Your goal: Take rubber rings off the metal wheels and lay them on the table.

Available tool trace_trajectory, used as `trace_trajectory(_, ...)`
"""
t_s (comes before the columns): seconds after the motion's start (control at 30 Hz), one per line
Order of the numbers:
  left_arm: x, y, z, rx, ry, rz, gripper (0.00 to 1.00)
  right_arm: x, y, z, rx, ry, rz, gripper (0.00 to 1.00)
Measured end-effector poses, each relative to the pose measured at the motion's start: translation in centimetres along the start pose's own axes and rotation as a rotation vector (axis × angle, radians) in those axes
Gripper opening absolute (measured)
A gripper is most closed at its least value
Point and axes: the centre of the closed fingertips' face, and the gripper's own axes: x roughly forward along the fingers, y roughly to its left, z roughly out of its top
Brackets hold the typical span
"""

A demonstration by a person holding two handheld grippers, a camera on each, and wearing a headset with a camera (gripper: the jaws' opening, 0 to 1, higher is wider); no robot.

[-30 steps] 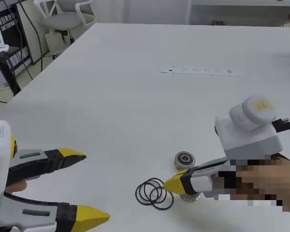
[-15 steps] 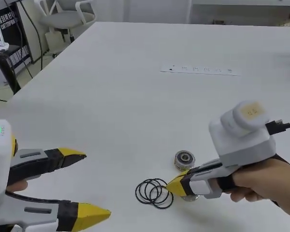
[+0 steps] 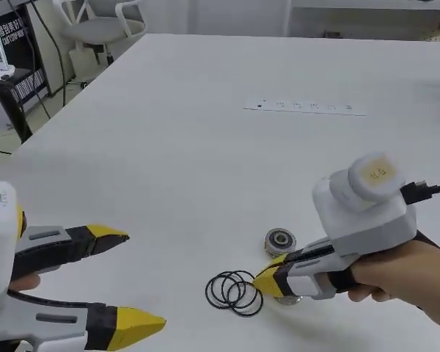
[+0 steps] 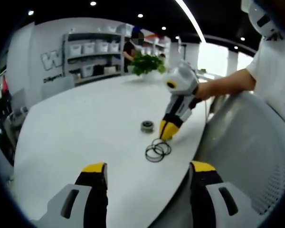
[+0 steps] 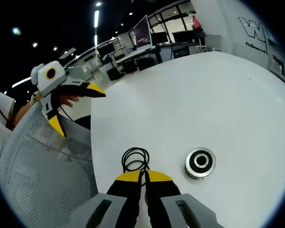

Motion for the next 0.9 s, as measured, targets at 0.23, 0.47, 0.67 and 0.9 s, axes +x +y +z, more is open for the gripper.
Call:
trace_trajectory(0.23,0.0,0.02,-0.01,0.002,0.001,0.001,0.71,-0.12,-0.43,0.13,-0.05,0.007,-0.035,0.03)
trace_trajectory(0.47,0.01,0.04,-0.04,0.001,0.002,0.002,0.7,-0.25,-0.7,0.16,-0.055,0.005,-0.047,0.06)
trace_trajectory(0.67,-0.01,-0.01,0.01,0.003,0.001,0.002,0.71,-0.44,-0.85,0.16,-0.071,0.012,-0.058,0.08)
trace_trajectory(0.9,-0.01,-0.12,0.02,-0.001,0.0,-0.001,0.71,-0.95,-0.67,0.51,-0.111,0.008,-0.055,0.12)
